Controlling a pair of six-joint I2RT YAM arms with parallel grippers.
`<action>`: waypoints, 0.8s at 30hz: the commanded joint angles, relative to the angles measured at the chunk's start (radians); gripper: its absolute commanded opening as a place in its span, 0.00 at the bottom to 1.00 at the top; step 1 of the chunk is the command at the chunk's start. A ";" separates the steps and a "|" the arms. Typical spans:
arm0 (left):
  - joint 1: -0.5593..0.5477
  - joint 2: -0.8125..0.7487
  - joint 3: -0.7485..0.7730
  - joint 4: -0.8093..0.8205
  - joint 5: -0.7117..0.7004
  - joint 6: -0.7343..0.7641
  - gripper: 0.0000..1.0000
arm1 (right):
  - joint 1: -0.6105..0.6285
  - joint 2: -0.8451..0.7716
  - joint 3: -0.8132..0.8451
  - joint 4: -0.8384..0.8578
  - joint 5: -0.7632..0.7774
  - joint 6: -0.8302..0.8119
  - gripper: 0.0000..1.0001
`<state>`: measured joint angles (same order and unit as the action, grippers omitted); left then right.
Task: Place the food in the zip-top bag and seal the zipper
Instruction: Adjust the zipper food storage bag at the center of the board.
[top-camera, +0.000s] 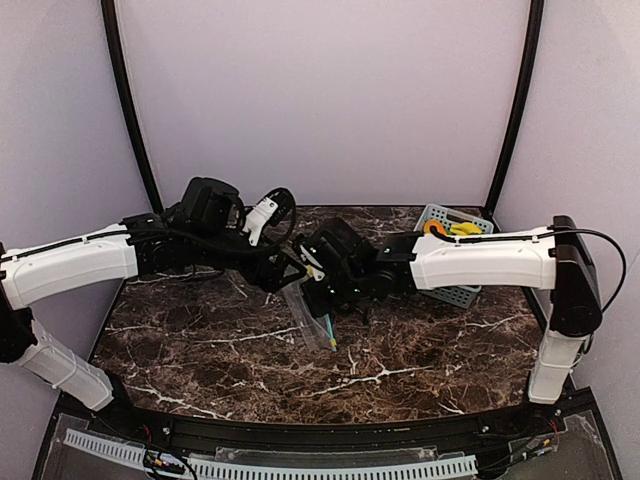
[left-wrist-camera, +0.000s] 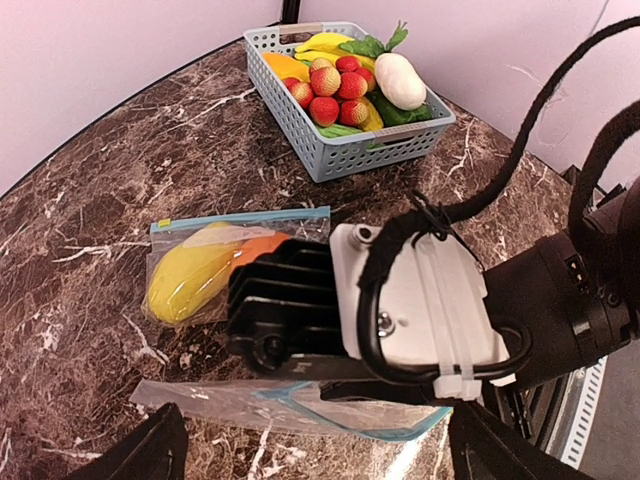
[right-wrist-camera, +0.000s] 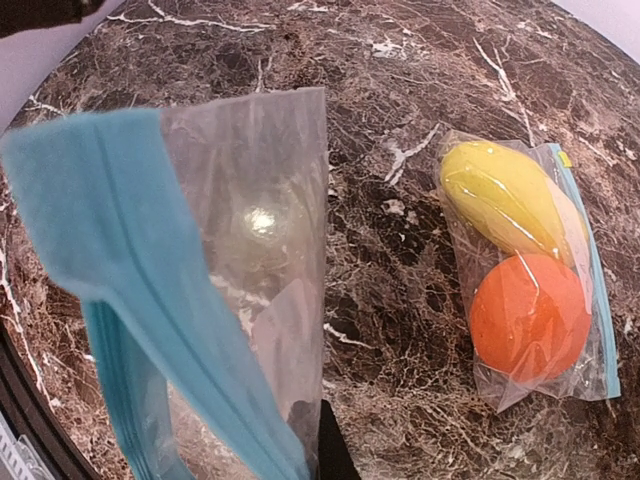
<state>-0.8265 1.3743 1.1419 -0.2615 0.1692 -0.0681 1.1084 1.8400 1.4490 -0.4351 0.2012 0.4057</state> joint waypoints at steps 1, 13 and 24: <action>0.018 -0.017 -0.031 -0.027 0.043 0.089 0.89 | 0.008 -0.052 0.010 0.009 -0.073 -0.019 0.00; 0.046 -0.009 -0.036 0.016 0.051 0.049 0.69 | 0.010 -0.073 -0.009 0.024 -0.131 -0.035 0.00; 0.046 0.013 -0.025 0.067 0.099 0.008 0.76 | 0.015 -0.058 0.002 0.001 -0.108 -0.034 0.00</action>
<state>-0.7818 1.3746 1.1038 -0.2161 0.2485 -0.0410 1.1095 1.7840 1.4487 -0.4286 0.0849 0.3779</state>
